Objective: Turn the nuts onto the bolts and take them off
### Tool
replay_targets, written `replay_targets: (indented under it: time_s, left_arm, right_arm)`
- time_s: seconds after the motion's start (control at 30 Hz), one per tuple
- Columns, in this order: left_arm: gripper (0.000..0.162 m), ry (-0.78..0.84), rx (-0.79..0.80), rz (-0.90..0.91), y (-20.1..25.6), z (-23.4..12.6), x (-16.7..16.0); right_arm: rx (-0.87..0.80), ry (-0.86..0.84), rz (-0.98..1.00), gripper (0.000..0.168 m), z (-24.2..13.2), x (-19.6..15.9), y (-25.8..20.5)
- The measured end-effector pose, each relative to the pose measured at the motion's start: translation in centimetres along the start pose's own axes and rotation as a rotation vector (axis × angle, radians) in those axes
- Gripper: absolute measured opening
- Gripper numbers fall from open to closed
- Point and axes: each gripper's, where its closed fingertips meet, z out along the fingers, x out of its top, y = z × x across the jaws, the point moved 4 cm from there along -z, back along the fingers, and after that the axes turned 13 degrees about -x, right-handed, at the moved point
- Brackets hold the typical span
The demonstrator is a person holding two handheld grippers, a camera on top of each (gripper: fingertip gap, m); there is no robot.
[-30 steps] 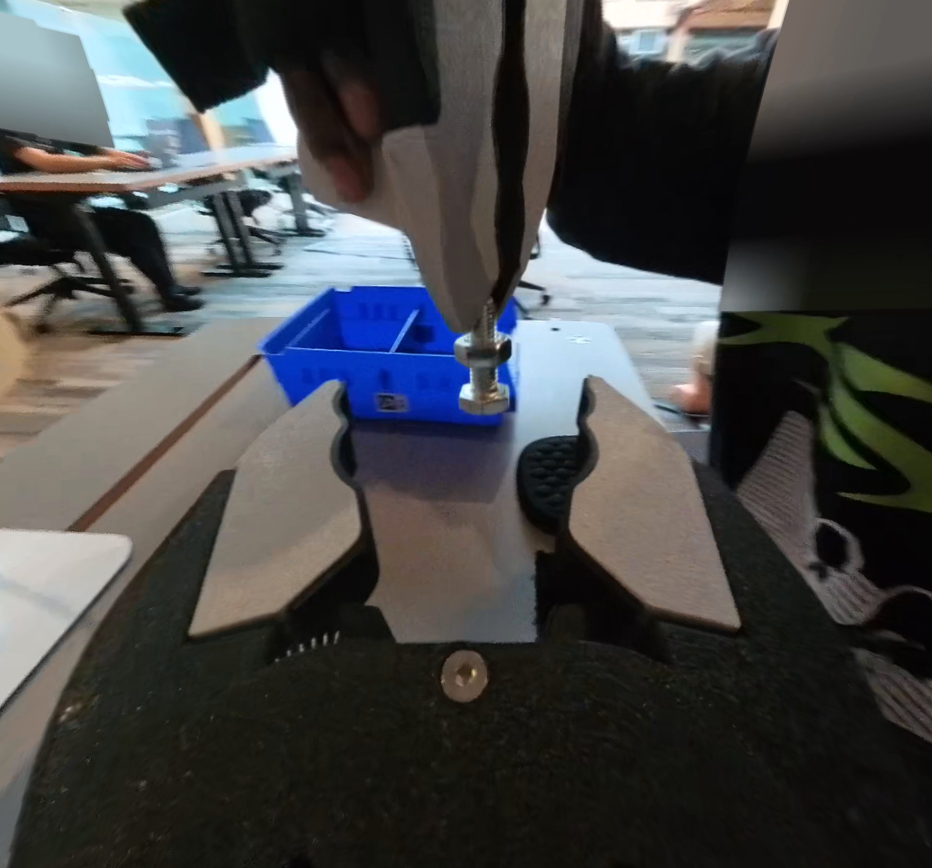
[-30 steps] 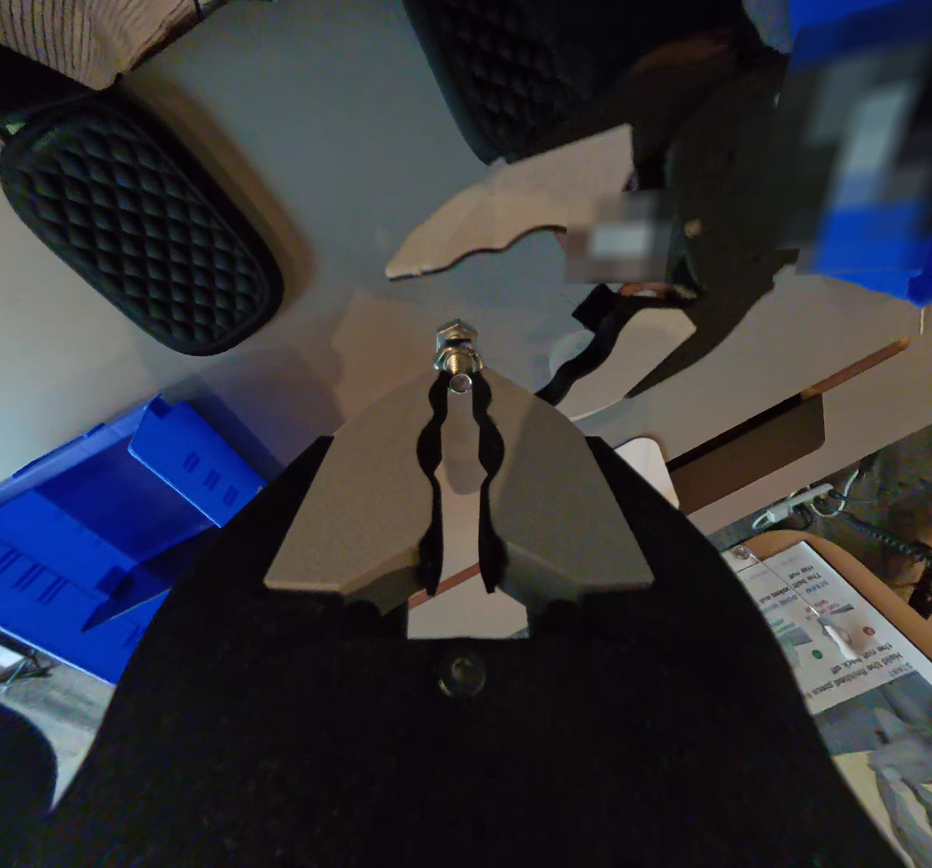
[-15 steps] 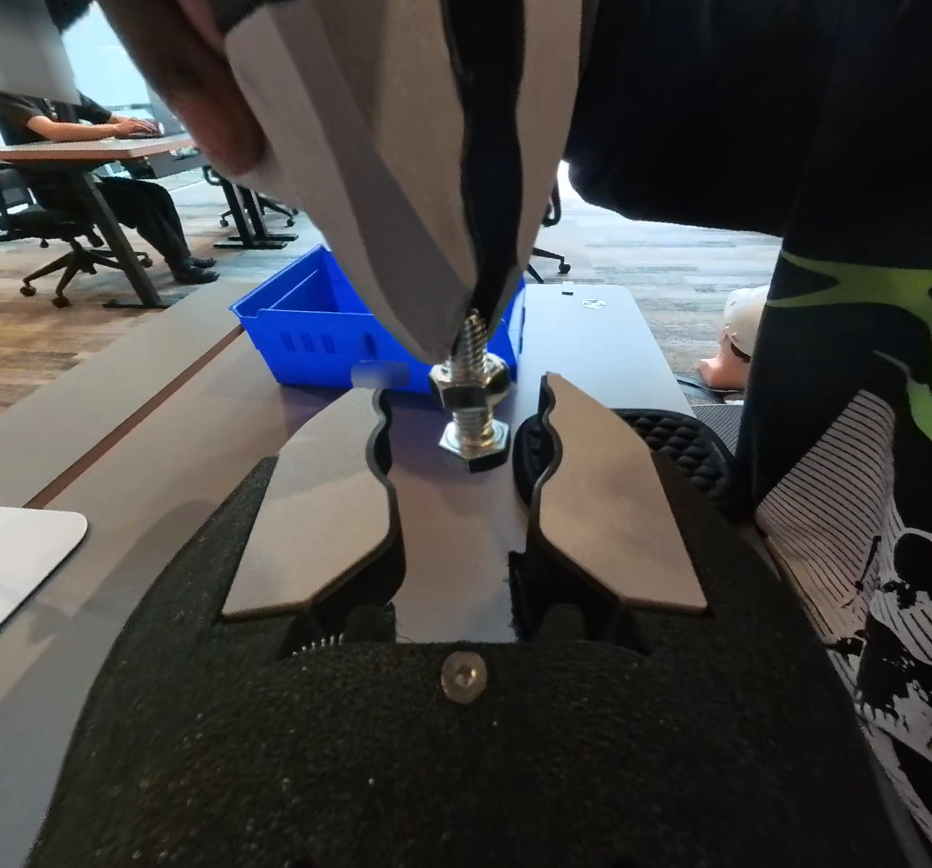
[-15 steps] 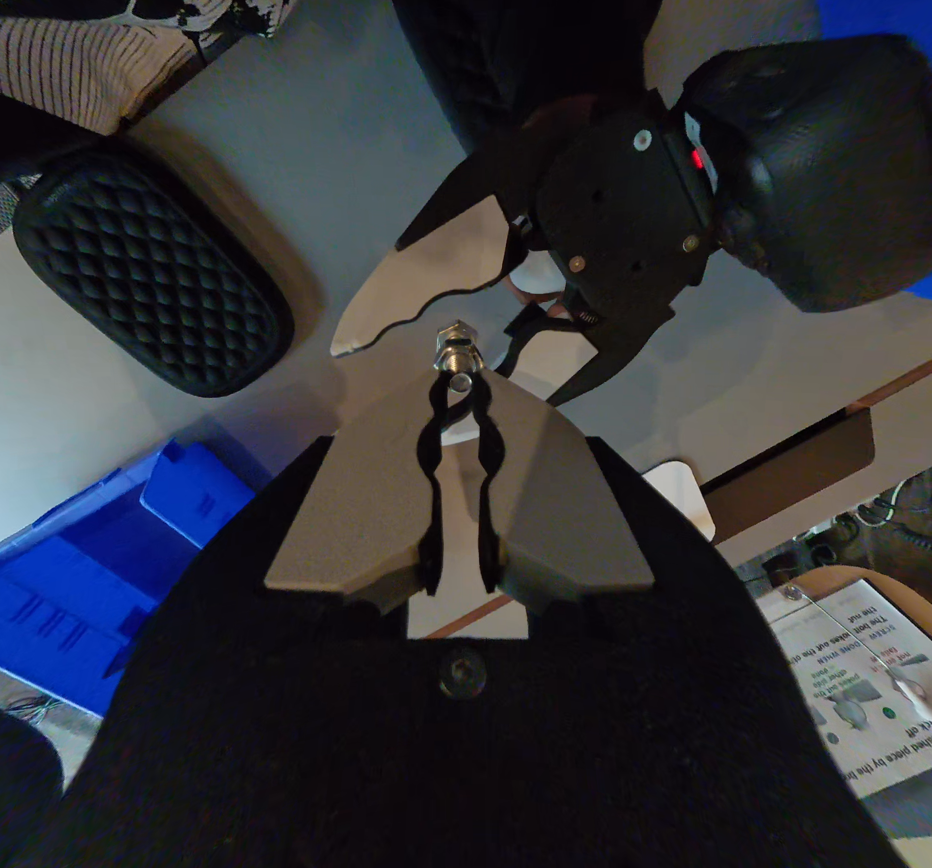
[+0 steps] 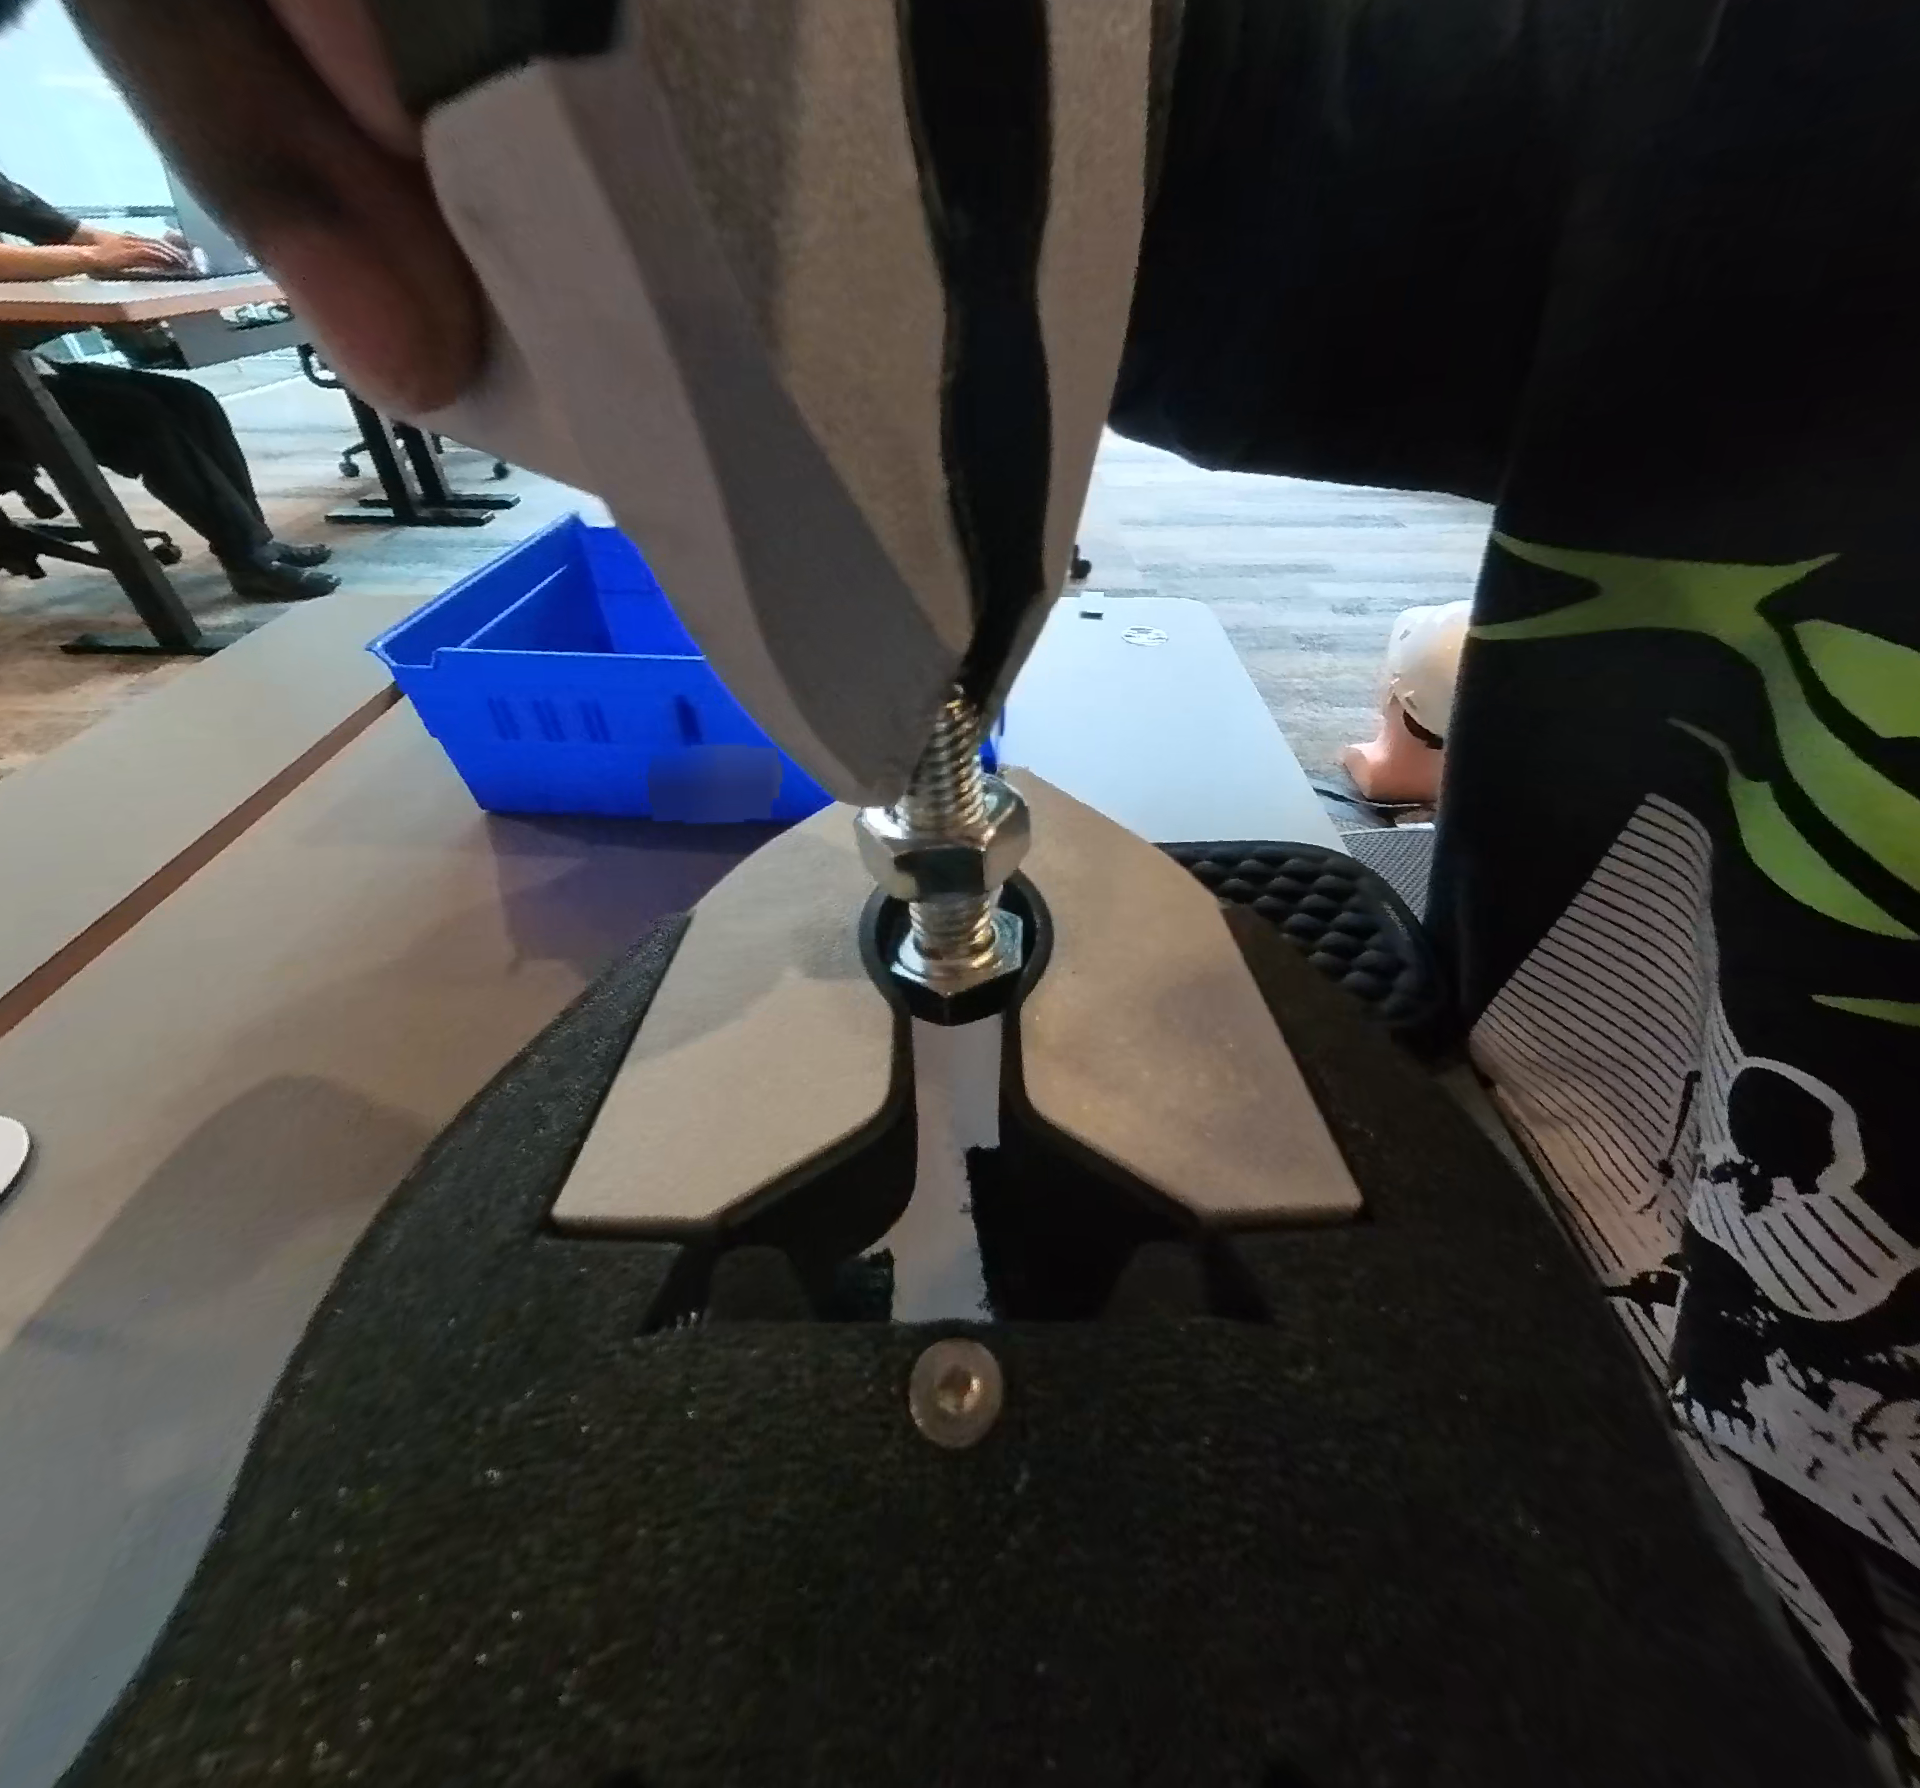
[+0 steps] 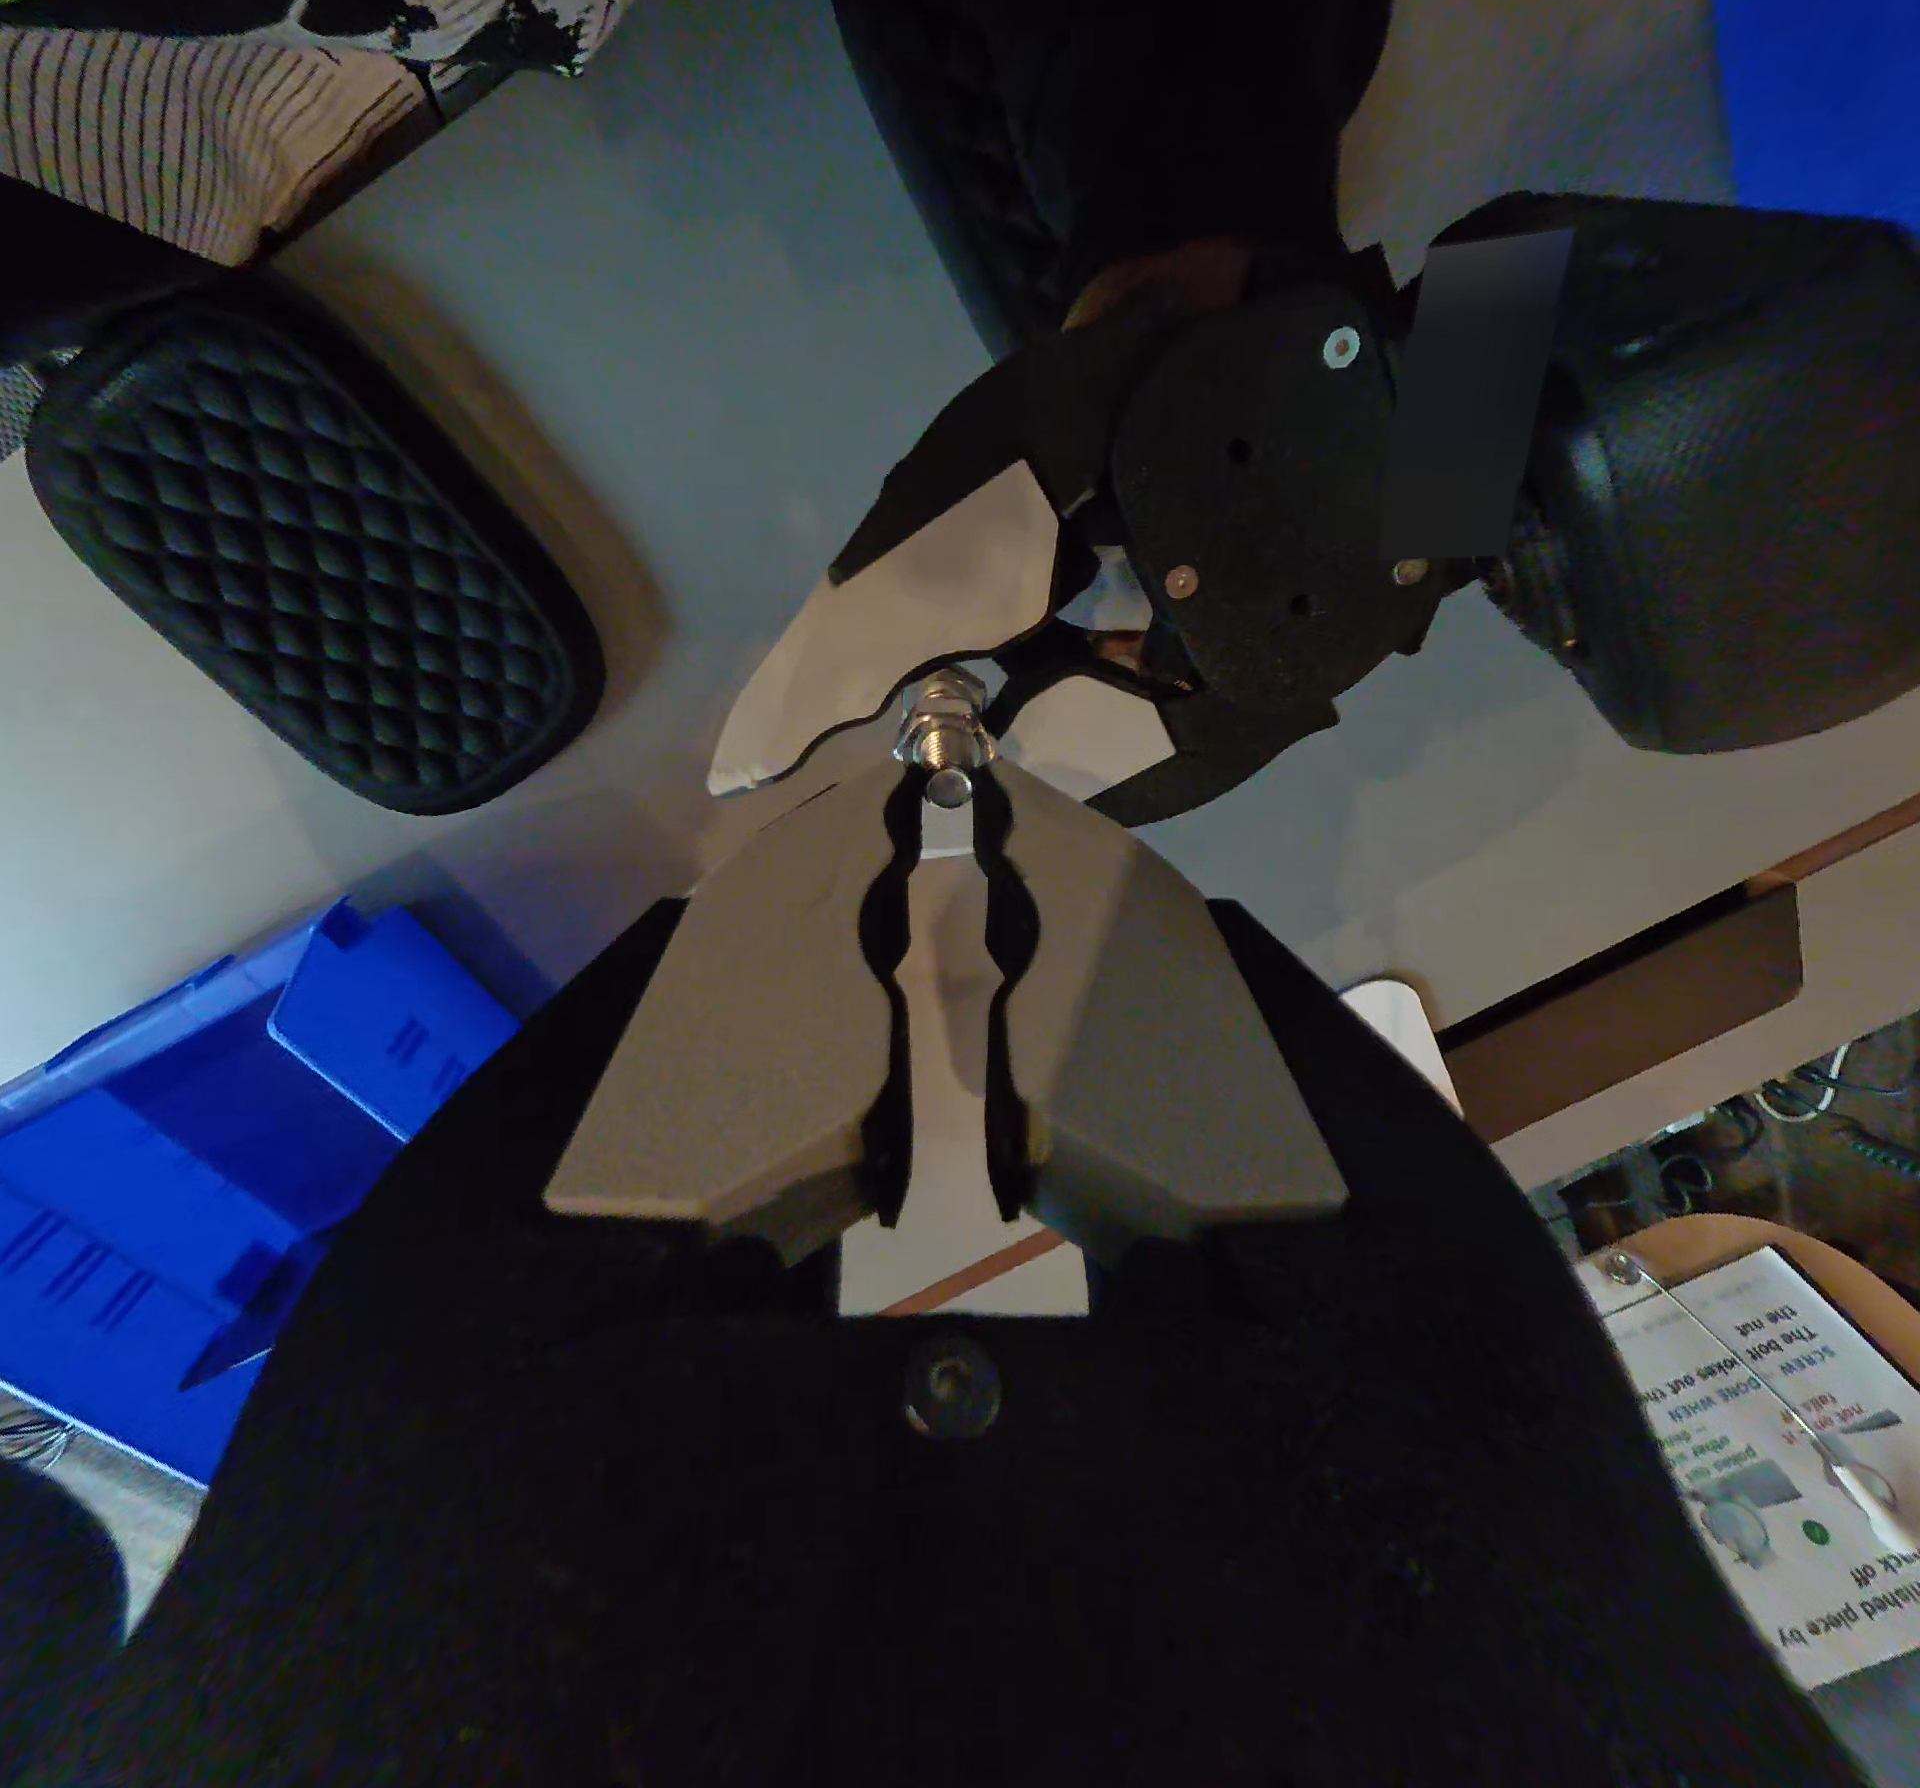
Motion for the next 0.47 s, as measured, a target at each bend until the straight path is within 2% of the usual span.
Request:
replay_targets:
  time_s: [0.13, 0.23, 0.3, 0.37, 0.47]
  left_arm:
    - [0.011, 0.004, -0.002, 0.016, 0.1, -0.1, -0.1]
    - [0.011, 0.024, 0.004, 0.023, 0.1, -0.4, 0.0]
    - [0.011, 0.027, 0.029, 0.032, -0.1, -0.7, 0.0]
    - [0.011, 0.036, 0.044, 0.03, -0.3, -1.0, 0.0]
    - [0.011, 0.047, 0.055, 0.025, -0.5, -1.4, -0.1]
  right_arm:
    - [-0.011, 0.016, 0.018, 0.009, 0.2, 0.1, 0.0]
    - [-0.066, 0.071, 0.149, 0.012, 0.1, -0.1, 0.2]
    - [-0.154, 0.139, 0.304, 0.035, -0.2, -0.5, 0.6]
    - [-0.272, 0.231, 0.487, 0.046, -0.6, -1.1, 0.8]
    - [-0.474, 0.472, 0.779, 0.06, -1.4, -1.7, 0.7]
